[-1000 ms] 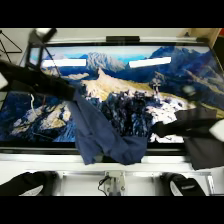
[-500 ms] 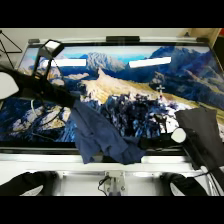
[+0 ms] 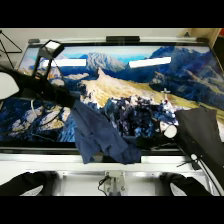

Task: Fold the shirts.

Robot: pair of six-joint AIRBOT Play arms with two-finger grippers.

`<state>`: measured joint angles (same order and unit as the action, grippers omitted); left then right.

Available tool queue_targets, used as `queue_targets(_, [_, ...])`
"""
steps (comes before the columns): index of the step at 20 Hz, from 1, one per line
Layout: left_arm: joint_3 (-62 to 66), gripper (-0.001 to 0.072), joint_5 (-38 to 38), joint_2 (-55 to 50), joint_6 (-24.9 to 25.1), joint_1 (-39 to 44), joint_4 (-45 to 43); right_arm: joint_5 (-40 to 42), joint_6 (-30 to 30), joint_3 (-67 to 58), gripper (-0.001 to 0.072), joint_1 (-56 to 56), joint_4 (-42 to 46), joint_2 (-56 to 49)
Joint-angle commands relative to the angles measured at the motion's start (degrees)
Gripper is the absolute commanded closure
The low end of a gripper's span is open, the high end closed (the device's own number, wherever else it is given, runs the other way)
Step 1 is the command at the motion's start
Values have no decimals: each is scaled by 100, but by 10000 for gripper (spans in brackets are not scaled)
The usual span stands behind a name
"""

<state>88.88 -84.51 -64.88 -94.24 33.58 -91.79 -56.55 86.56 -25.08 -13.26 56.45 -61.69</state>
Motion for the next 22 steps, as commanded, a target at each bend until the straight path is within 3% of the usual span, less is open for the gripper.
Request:
queue_targets(1, [7,676,7,9,33,0,-319,337,-315,-146,645,-2,-540,-166])
queue_targets(4, [568,676,7,9,76,-22,-1019,-142,-581,-1182,646,0,2,317])
queue_targets(7, [2208,676,28,9,157,-26,-1023,-293,-533,-3147,645,0,1338,1211])
queue_targets(9, [3515,676,109,42,155,2,-1025,-205,-258,-4575,645,0,2553,1775])
queue_targets(11, [3917,676,579,446,133,0,-1064,-166,398,-5753,645,0,3775,2240])
queue_targets(13, [3423,676,861,1082,-81,0,-1220,-170,754,-6518,645,0,4422,2614])
queue_targets(17, [1554,676,769,2229,-850,2,-1628,17,933,-7132,645,-2,4889,3027])
queue_targets(19, [1001,676,800,2455,-1132,2,-1617,507,916,-7217,645,-2,4913,3018])
queue_targets(22, [691,676,798,2441,-1172,2,-1620,1123,916,-7217,645,0,5265,2800])
